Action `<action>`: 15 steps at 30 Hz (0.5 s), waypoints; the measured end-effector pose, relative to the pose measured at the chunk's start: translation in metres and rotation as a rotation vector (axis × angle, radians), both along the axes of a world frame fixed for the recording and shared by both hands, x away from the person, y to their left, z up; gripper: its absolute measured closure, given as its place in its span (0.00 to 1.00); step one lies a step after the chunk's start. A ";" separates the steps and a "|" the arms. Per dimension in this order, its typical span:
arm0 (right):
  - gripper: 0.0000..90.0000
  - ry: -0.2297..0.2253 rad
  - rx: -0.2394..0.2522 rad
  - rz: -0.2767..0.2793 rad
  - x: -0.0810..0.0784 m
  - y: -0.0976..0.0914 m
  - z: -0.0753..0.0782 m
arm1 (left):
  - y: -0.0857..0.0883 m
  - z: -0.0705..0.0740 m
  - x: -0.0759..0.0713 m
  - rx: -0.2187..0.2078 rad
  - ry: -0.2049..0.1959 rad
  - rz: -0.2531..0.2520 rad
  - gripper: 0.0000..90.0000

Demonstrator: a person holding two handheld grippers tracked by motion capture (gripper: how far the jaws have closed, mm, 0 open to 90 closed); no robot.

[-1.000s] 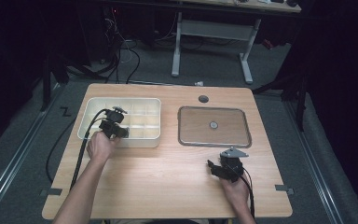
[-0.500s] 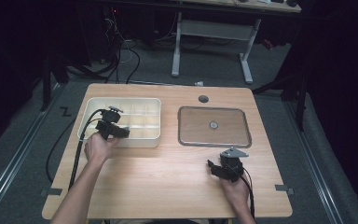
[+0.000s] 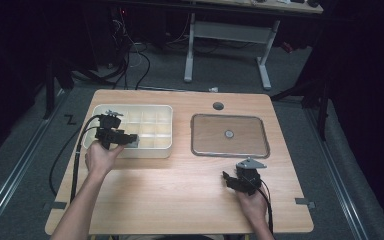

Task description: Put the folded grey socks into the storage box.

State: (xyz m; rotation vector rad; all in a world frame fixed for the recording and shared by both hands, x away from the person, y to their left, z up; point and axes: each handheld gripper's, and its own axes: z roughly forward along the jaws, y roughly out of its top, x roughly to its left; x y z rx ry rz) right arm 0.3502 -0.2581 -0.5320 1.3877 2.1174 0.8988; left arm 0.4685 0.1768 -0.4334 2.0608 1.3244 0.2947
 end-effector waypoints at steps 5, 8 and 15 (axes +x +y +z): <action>0.43 0.000 0.000 0.000 0.000 0.000 0.000 | 0.002 0.010 -0.010 -0.022 -0.035 -0.017 0.46; 0.43 0.000 0.000 0.000 0.000 0.000 0.000 | 0.001 0.013 -0.014 -0.024 -0.049 -0.027 0.45; 0.43 0.000 0.000 -0.001 0.000 0.000 0.000 | -0.001 0.014 -0.030 -0.065 -0.072 -0.050 0.45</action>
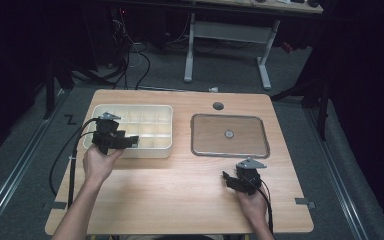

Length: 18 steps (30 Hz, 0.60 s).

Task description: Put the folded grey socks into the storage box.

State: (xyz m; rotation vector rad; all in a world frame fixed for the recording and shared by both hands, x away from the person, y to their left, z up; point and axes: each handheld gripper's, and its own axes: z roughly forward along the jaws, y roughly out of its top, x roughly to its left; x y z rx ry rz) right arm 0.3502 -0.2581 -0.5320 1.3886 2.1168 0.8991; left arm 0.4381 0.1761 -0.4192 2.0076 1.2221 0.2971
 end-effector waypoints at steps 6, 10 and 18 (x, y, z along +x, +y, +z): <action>0.43 0.000 0.000 0.000 0.000 0.000 0.000 | 0.004 -0.001 -0.011 -0.024 -0.011 -0.001 0.45; 0.43 0.000 0.000 0.000 0.000 0.000 0.000 | 0.006 -0.002 -0.017 -0.033 -0.018 0.004 0.44; 0.43 0.000 0.000 0.000 0.000 0.000 0.000 | 0.010 -0.004 -0.029 -0.069 -0.021 0.005 0.43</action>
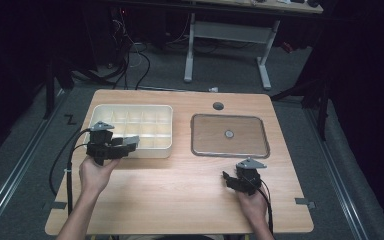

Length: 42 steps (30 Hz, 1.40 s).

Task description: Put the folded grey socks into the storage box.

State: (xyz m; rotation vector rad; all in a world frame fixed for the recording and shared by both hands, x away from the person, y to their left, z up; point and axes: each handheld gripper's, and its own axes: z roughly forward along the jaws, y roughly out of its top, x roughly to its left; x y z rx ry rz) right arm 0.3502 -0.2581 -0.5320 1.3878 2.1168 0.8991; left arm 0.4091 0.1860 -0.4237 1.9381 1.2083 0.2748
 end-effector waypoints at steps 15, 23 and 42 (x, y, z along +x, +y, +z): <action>0.43 0.000 0.000 0.000 0.000 0.000 0.000 | 0.004 -0.007 -0.020 -0.061 -0.021 -0.001 0.43; 0.43 0.000 0.000 -0.001 0.000 0.000 0.000 | 0.004 -0.010 -0.029 -0.094 -0.023 -0.019 0.42; 0.43 0.000 0.000 -0.002 0.000 0.000 0.000 | 0.003 -0.028 -0.038 -0.123 0.008 -0.026 0.42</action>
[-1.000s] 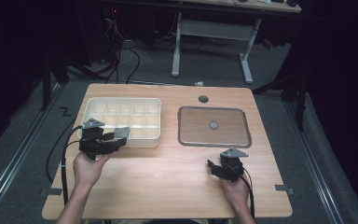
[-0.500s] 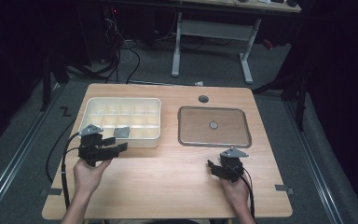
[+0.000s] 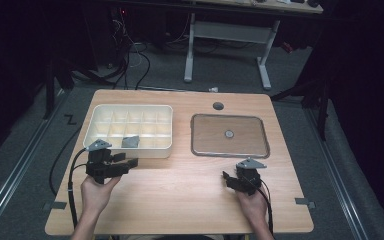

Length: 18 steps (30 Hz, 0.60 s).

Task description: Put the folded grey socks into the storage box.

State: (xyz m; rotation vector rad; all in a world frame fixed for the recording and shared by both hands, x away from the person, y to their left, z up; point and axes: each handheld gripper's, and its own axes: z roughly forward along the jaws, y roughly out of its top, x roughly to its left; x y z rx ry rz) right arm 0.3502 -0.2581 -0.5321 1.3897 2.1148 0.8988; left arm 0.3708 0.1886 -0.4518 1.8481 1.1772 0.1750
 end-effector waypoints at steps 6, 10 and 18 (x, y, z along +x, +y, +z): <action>0.43 0.000 -0.001 0.000 0.000 0.000 0.000 | 0.000 -0.005 -0.003 -0.012 0.010 0.001 0.42; 0.43 0.000 -0.001 0.001 0.000 0.000 0.000 | 0.000 -0.010 -0.005 -0.014 0.024 -0.004 0.42; 0.43 0.000 -0.001 0.001 0.000 0.000 0.000 | -0.004 -0.019 -0.007 0.009 0.042 -0.010 0.40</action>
